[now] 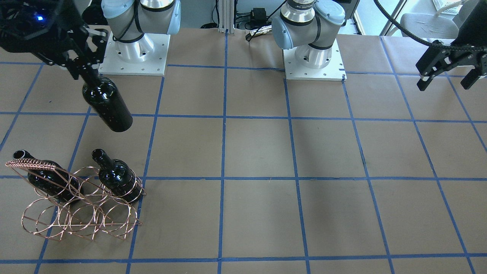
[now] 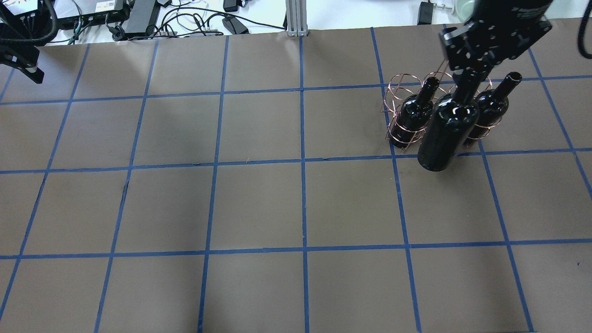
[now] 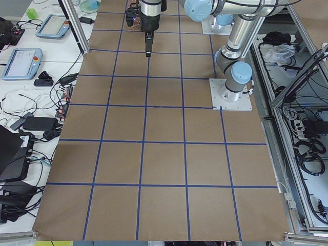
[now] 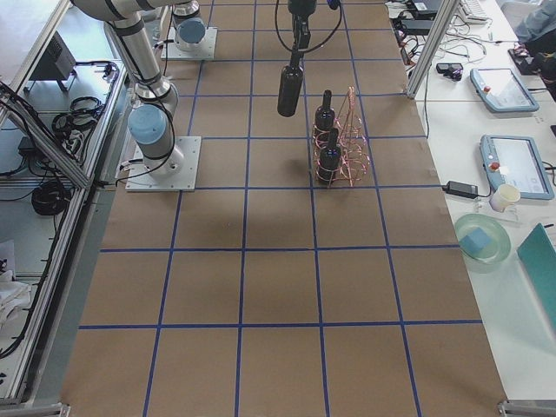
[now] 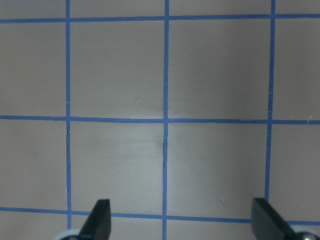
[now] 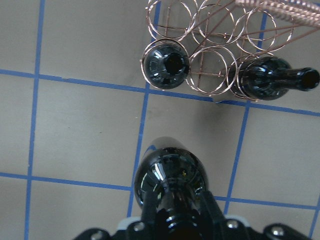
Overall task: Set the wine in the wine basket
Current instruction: 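Carry the bottle with the right gripper to the empty rack slot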
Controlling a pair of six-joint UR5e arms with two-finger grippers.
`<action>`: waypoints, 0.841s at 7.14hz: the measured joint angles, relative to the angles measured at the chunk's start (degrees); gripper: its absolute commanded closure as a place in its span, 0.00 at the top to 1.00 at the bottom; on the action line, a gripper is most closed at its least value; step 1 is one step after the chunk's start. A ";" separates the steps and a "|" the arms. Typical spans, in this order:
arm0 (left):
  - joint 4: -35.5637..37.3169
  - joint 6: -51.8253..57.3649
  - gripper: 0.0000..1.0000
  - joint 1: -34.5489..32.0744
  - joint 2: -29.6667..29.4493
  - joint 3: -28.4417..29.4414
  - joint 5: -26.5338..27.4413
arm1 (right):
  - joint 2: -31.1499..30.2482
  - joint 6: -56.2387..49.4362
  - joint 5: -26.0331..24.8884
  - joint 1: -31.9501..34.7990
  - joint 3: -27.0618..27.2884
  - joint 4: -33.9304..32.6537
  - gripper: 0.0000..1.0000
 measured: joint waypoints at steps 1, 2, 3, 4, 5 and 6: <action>0.01 -0.51 1.00 -1.14 0.01 0.00 0.06 | 0.33 -4.66 1.44 -4.63 -0.58 -0.08 0.00; 0.05 -2.83 1.00 -3.23 0.04 -0.04 0.08 | 1.27 -6.94 3.09 -7.21 -1.39 -1.41 0.00; 0.05 -7.05 1.00 -5.93 0.04 -0.11 -0.08 | 2.62 -7.73 3.91 -8.12 -2.24 -3.48 0.00; 0.06 -11.54 1.00 -9.25 -0.02 -0.17 -0.12 | 4.34 -8.02 4.23 -8.34 -2.99 -5.97 0.00; 0.14 -14.43 1.00 -12.22 -0.11 -0.30 -0.10 | 6.04 -8.16 4.31 -8.30 -3.41 -8.01 0.00; 0.27 -16.04 1.00 -14.35 -0.21 -0.62 -0.31 | 7.58 -8.14 4.37 -8.08 -3.48 -9.94 0.00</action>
